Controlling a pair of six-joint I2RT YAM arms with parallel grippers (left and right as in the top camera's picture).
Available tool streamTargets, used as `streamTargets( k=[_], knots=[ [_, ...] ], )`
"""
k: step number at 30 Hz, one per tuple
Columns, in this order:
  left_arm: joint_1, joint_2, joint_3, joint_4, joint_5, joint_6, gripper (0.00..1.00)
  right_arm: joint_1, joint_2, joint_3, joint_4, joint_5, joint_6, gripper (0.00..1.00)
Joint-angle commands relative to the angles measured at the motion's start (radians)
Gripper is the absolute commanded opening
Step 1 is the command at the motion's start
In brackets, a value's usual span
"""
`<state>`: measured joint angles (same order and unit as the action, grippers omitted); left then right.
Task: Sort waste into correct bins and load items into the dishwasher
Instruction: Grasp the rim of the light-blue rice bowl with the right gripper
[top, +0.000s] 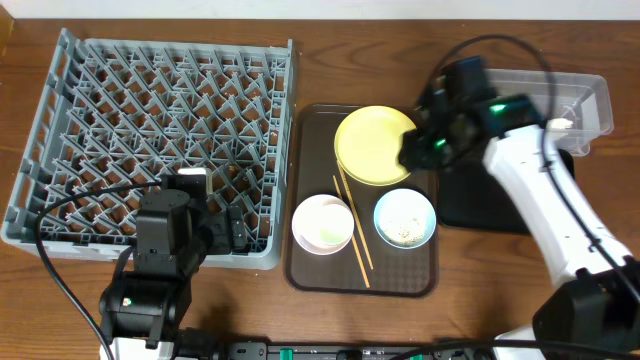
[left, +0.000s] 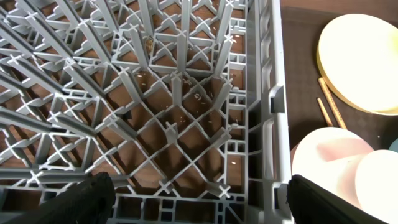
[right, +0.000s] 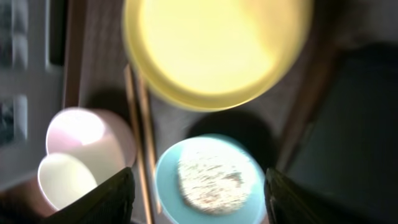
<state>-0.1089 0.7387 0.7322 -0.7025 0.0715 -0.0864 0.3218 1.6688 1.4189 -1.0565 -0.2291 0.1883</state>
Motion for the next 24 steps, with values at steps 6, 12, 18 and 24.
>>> streamTargets(
  k=[6, 12, 18, 24],
  knots=[
    [-0.006, 0.000, 0.026, -0.001, -0.005, -0.013, 0.91, 0.222, 0.014, -0.203, 0.100, 0.194, 0.224, 0.59],
    [-0.006, 0.000, 0.026, -0.015, -0.005, -0.013, 0.91, 0.320, 0.016, -0.352, 0.274, 0.208, 0.338, 0.41],
    [-0.006, 0.000, 0.026, -0.023, -0.005, -0.013, 0.91, 0.357, 0.018, -0.410, 0.316, 0.233, 0.395, 0.36],
    [-0.006, 0.000, 0.026, -0.023, -0.005, -0.013, 0.91, 0.384, 0.019, -0.420, 0.312, 0.285, 0.417, 0.05]
  ],
)
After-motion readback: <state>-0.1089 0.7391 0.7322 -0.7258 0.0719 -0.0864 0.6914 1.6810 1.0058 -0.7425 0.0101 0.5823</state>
